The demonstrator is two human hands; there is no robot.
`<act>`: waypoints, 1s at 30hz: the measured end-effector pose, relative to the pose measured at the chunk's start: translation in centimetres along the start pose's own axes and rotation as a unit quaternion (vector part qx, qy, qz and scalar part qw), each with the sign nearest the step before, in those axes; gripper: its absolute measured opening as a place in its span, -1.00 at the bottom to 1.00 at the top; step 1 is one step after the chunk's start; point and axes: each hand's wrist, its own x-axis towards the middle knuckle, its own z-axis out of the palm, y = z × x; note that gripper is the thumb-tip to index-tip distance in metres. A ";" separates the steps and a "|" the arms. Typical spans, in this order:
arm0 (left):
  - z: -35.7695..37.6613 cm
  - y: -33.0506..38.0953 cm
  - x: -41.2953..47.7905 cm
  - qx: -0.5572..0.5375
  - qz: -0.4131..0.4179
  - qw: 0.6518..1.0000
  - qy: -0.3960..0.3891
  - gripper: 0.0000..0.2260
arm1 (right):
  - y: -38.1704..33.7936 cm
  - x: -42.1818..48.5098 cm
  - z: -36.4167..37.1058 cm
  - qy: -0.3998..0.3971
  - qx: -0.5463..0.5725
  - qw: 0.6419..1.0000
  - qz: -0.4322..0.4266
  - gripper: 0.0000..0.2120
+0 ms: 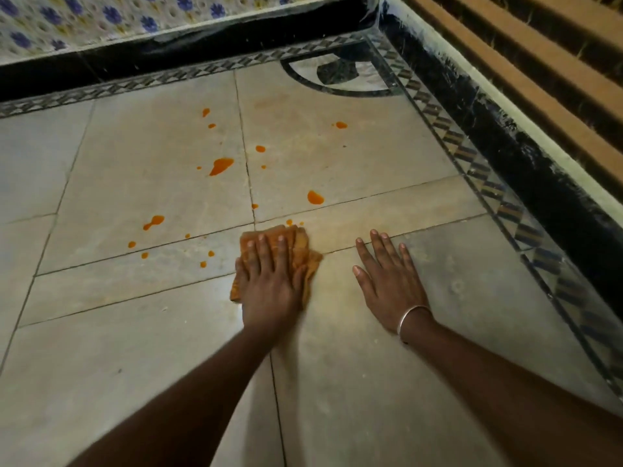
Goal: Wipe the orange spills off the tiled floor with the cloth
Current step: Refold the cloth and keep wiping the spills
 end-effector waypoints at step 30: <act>-0.3 -0.3 8.3 0.002 0.132 0.991 0.006 -0.45 | -1.7 4.7 0.9 0.005 -0.010 1.000 -0.029 -0.35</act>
